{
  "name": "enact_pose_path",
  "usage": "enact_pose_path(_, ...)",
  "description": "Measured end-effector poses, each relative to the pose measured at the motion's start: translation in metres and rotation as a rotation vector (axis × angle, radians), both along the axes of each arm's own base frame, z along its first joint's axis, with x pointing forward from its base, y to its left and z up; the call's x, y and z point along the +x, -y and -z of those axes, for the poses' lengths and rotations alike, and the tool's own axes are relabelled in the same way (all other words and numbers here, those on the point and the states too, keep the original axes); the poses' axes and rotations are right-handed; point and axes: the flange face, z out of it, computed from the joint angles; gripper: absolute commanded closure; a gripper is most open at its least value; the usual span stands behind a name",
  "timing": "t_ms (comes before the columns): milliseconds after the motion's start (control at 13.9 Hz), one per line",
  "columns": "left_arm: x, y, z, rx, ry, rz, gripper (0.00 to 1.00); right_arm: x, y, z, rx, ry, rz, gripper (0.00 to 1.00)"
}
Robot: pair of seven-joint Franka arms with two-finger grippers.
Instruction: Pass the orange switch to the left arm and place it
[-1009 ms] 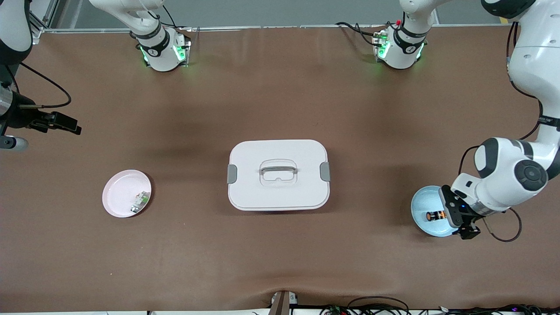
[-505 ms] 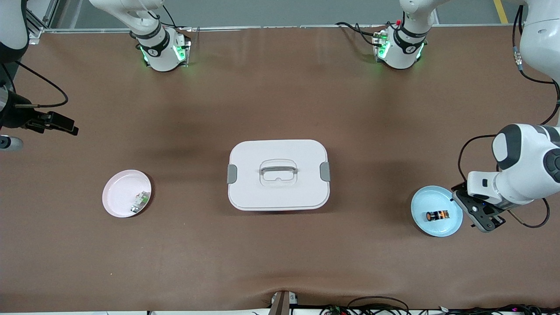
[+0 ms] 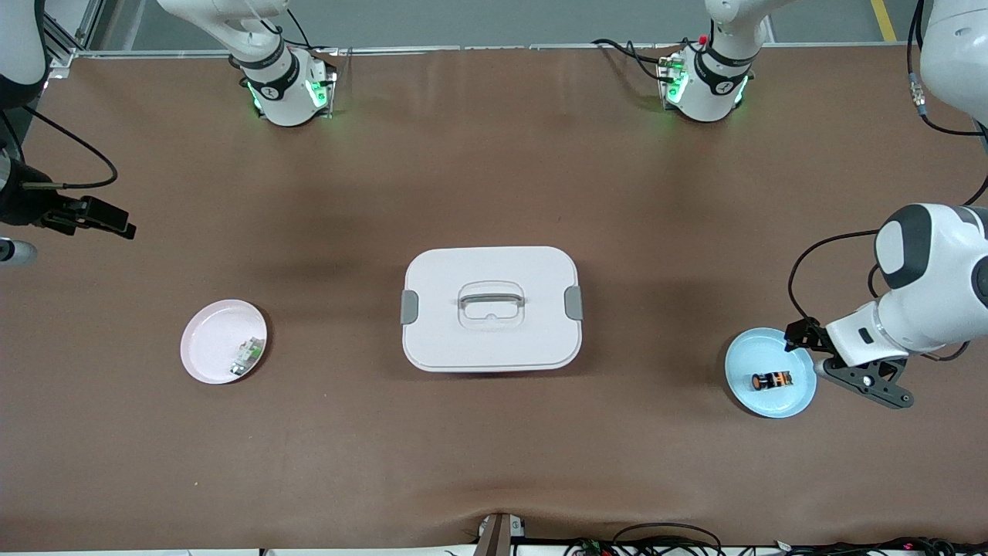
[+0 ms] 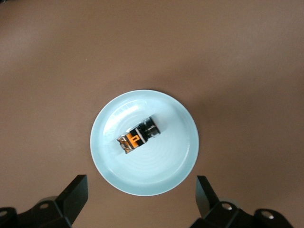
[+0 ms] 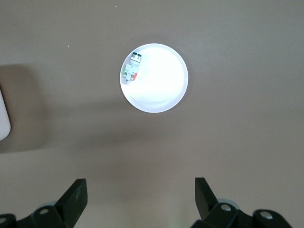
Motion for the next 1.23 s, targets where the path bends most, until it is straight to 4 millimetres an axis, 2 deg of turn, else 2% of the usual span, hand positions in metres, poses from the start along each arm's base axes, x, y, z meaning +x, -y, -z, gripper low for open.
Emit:
enact_pose_path(288,-0.004,0.053,-0.017,-0.019,0.002,-0.35,0.0,0.002,0.0,-0.013,-0.003,0.029,0.0,0.0)
enact_pose_path(577,-0.02,0.11,-0.038,0.085,0.023,-0.552,0.0,0.005,0.002,-0.033,-0.007,0.07,0.002,0.0)
enact_pose_path(721,-0.031,0.116,-0.067,0.127,0.034,-0.628,0.0,0.006,0.002,-0.039,-0.009,0.081,0.002,0.0)
enact_pose_path(937,-0.056,0.108,-0.123,0.213,0.03,-0.66,0.0,0.007,0.003,-0.053,-0.013,0.11,0.002,0.0)
enact_pose_path(1081,-0.068,0.1,-0.157,0.252,0.016,-0.57,0.0,0.007,0.004,-0.06,-0.016,0.121,0.004,0.0)
enact_pose_path(1225,-0.073,0.092,-0.179,0.249,-0.013,-0.5,0.0,0.004,0.006,-0.06,-0.014,0.101,0.008,0.0)
